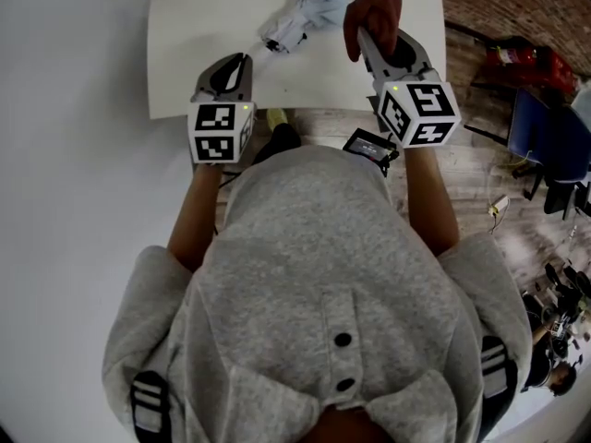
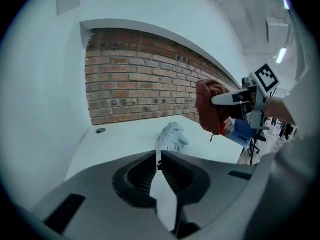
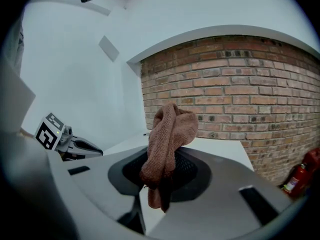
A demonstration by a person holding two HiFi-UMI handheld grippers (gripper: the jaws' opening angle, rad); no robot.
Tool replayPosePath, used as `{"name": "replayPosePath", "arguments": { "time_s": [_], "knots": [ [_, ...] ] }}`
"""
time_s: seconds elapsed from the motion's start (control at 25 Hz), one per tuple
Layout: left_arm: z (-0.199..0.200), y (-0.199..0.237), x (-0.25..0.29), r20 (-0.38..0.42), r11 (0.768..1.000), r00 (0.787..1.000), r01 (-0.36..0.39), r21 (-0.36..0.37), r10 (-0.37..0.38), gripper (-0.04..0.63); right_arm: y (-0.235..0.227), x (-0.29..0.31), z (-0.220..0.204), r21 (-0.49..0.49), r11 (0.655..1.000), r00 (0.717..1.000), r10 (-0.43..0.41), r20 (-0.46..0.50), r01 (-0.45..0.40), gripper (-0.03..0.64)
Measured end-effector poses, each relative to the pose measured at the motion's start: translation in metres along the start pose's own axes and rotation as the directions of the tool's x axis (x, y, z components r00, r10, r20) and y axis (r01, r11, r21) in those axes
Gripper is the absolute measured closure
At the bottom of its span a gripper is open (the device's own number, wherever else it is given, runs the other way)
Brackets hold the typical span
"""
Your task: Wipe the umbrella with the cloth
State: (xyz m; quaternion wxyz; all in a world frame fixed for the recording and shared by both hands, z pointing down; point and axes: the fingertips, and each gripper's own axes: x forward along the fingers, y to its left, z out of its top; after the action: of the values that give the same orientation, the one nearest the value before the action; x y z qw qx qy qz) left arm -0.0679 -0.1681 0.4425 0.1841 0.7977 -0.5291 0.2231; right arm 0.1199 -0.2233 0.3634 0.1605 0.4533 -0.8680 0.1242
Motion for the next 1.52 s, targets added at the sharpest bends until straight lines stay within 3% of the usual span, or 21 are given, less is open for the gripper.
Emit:
{"name": "replayPosePath", "arguments": {
  "time_s": [0.16, 0.28, 0.52, 1.16, 1.52],
  "knots": [
    [-0.013, 0.006, 0.011, -0.039, 1.0, 0.999, 0.029, -0.002, -0.029, 0.558, 0.002, 0.01, -0.004, -0.006, 1.0, 1.0, -0.011, -0.018, 0.011, 0.518],
    [-0.025, 0.007, 0.018, -0.079, 0.998, 0.995, 0.063, -0.003, -0.063, 0.491, 0.002, 0.015, -0.004, -0.015, 1.0, 0.999, -0.021, -0.029, 0.021, 0.518],
    [-0.051, 0.008, 0.033, -0.15, 0.992, 0.982, 0.122, 0.026, -0.117, 0.445, 0.005, 0.026, -0.005, -0.022, 0.999, 0.998, -0.049, -0.043, 0.048, 0.518],
    [-0.096, 0.012, 0.068, -0.243, 0.974, 0.95, 0.219, 0.064, -0.198, 0.431, 0.005, 0.041, -0.014, -0.097, 0.986, 0.986, -0.146, -0.086, 0.137, 0.518],
    [-0.106, 0.007, 0.08, -0.271, 0.97, 0.942, 0.229, 0.086, -0.198, 0.431, -0.015, 0.046, -0.036, -0.14, 0.975, 0.972, -0.193, -0.131, 0.175, 0.518]
  ]
}}
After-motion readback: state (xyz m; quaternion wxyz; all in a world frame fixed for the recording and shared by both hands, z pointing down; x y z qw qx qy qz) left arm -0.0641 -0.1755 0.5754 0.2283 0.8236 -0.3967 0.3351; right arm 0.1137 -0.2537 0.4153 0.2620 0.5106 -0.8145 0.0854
